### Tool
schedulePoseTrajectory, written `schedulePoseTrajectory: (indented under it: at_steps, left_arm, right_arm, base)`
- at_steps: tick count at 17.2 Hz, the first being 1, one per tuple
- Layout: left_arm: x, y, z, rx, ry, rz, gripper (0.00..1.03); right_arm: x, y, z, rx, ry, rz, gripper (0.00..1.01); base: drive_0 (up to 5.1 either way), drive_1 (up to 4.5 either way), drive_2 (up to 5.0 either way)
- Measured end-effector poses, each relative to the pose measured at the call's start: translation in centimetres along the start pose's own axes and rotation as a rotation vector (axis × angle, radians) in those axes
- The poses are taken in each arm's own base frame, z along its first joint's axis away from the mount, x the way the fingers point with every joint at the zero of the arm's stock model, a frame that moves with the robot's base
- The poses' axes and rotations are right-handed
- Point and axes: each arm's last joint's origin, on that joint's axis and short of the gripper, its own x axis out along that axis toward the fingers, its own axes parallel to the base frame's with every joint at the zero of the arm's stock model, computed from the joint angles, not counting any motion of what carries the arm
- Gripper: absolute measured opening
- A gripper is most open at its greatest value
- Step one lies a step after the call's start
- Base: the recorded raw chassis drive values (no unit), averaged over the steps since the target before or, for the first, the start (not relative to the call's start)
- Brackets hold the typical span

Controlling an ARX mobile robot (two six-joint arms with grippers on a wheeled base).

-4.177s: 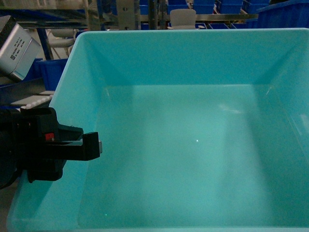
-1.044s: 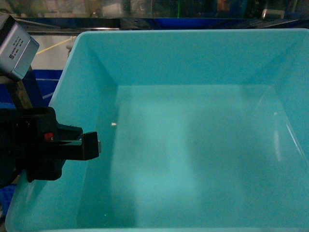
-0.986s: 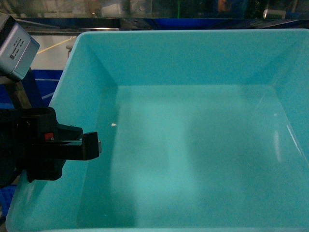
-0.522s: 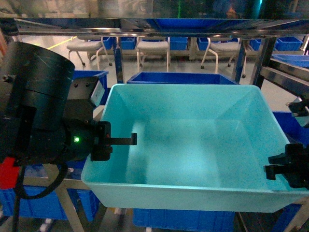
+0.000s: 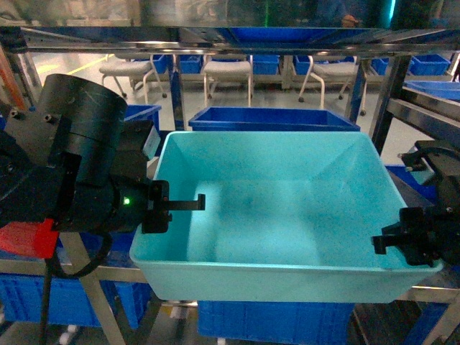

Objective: Organize blue bins on left shelf correctly

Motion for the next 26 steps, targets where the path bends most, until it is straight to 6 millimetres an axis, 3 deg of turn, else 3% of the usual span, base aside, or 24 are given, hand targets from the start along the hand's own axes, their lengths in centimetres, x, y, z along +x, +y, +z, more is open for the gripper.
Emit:
schedulePoseTrajectory:
  at_steps: [4,7,10,15,26]
  left_arm:
    - [3.5,1.7,1.9,-0.019,0.045,0.021,0.05]
    - [5.2,2.2,3.3,-0.023,0.072,0.025,0.05]
    - [6.2,1.6,4.6,0.005,0.09,0.01,0.05]
    - [6.4,0.0,3.4,0.035,0.126,0.003,0.05]
    - [6.4,-0.1,3.4,0.033,0.122,0.003,0.05]
  right_arm:
    - [4.4,0.8,3.0,-0.04,0.053,0.018,0.07]
    - [6.0,1.1,4.8,-0.053,0.074,0.003,0.07]
    - [6.3,0.9,5.6,-0.054,0.111,-0.035,0.07]
    - [5.8,0.0,3.6,-0.035,0.14,-0.058,0.07]
    - [5.6,0.0,3.8,-0.036,0.13,-0.061,0.07]
  base:
    - [0.0,0.0,0.0]
    - [0.0,0.0,0.0]
    - [0.0,0.0,0.0]
    - [0.0,0.0,0.0]
    - [0.0,0.0,0.0]
